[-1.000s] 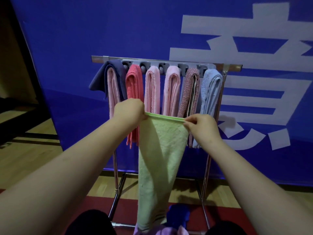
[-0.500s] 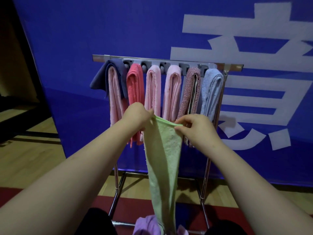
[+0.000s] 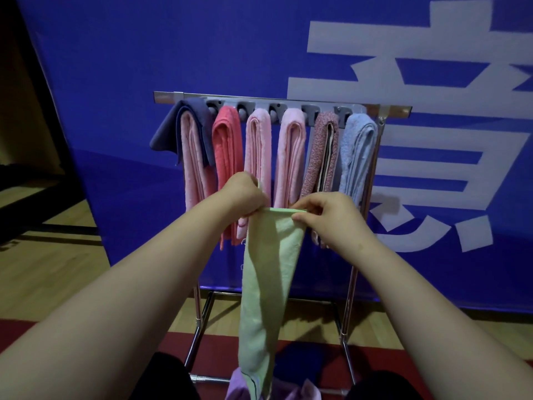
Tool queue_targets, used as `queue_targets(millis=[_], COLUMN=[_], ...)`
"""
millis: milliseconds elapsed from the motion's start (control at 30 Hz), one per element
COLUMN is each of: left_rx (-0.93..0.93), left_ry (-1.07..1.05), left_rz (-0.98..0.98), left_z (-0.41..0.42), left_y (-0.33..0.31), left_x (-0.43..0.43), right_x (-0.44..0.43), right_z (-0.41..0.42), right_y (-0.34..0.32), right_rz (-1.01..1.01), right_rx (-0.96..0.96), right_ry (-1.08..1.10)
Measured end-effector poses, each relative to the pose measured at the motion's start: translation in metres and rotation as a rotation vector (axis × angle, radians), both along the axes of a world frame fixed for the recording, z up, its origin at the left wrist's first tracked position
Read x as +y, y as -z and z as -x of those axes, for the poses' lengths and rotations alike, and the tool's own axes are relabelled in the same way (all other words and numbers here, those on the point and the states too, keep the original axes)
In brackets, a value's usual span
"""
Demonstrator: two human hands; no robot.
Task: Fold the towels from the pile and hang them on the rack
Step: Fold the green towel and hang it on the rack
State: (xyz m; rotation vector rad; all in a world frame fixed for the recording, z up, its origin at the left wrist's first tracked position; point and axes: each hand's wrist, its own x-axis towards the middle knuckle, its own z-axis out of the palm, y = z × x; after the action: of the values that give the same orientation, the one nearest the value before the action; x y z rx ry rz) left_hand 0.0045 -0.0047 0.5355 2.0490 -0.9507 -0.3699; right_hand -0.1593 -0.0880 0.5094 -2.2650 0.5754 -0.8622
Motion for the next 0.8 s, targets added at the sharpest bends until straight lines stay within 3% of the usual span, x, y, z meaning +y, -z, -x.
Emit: queue_targets(millis=[467,800], left_rx=[-0.084,-0.359], left_ry=[0.388,0.469], left_rz=[-0.236,-0.269], left_z=[0.008,0.005], left_y=[-0.013,-0.009], left_x=[0.008,0.003], right_x=[-0.007,-0.005], right_z=[-0.014,-0.013], right_y=[0.009,0.011], right_rz=[-0.126,-0.142], right_rx=[-0.108,-0.111], right_ry=[0.094,0.099])
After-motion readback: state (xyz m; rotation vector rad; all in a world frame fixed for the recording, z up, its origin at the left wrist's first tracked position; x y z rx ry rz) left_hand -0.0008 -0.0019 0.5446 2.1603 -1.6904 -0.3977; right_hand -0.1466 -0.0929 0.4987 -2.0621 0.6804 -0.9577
